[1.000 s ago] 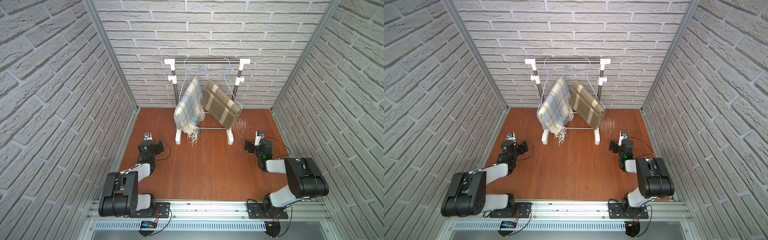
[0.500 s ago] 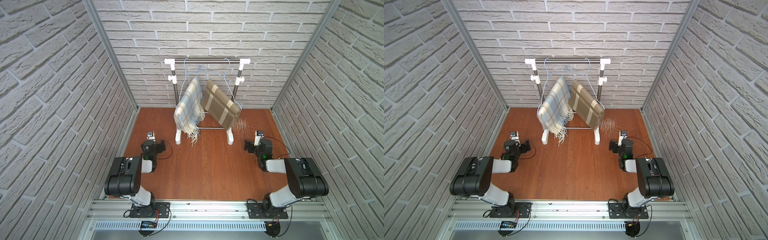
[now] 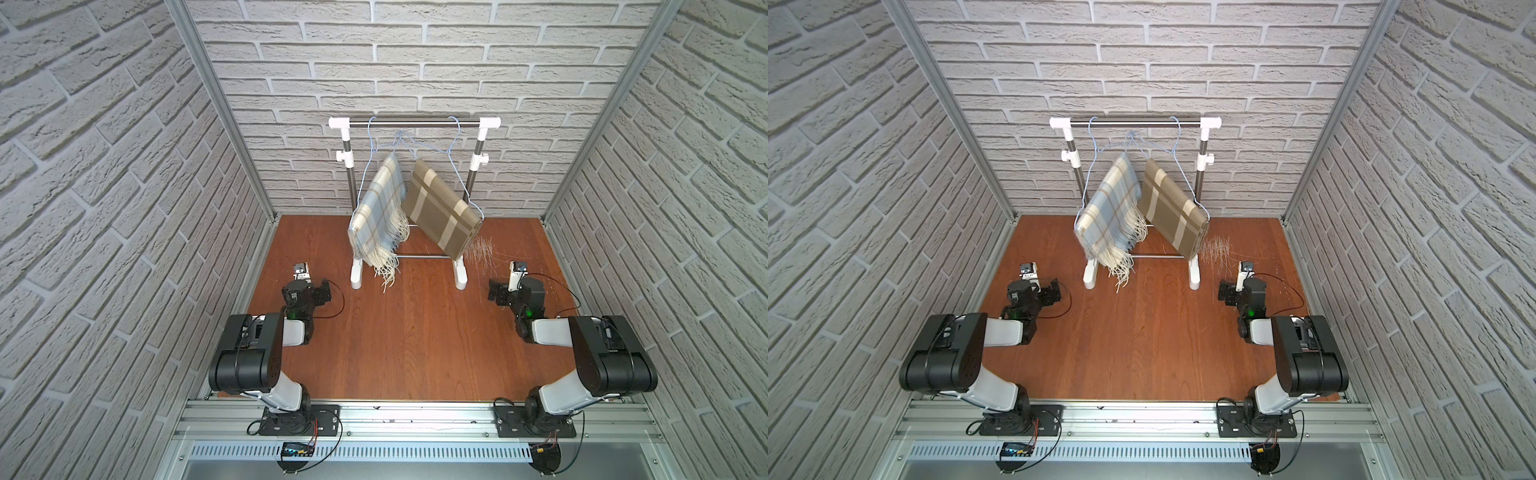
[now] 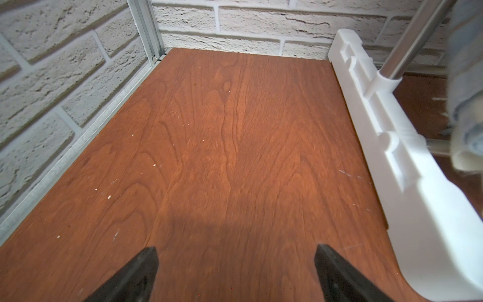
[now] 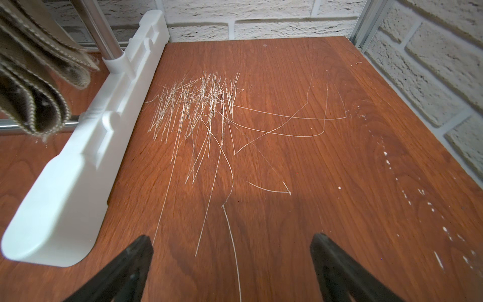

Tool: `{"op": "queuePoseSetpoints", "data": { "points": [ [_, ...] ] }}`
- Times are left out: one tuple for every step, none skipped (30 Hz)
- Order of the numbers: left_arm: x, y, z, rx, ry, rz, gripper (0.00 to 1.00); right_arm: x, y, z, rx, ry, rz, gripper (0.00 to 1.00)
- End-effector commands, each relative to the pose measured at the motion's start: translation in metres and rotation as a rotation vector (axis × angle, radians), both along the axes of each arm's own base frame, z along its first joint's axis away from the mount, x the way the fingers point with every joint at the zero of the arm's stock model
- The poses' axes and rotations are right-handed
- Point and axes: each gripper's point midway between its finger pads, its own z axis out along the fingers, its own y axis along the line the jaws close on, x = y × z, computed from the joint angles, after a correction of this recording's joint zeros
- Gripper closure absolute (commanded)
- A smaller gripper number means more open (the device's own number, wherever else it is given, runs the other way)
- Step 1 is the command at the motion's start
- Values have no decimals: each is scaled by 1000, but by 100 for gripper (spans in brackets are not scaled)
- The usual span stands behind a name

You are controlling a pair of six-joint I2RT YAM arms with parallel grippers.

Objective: Hang the scarf on the hanger
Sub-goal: Reset both arms

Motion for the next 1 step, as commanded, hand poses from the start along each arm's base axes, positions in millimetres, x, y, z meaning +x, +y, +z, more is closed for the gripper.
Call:
{"op": "queuePoseSetpoints", "data": {
  "points": [
    [9,1,17,9,-64,-9,2,8,1,18,0,-63,6,1]
  ]
}}
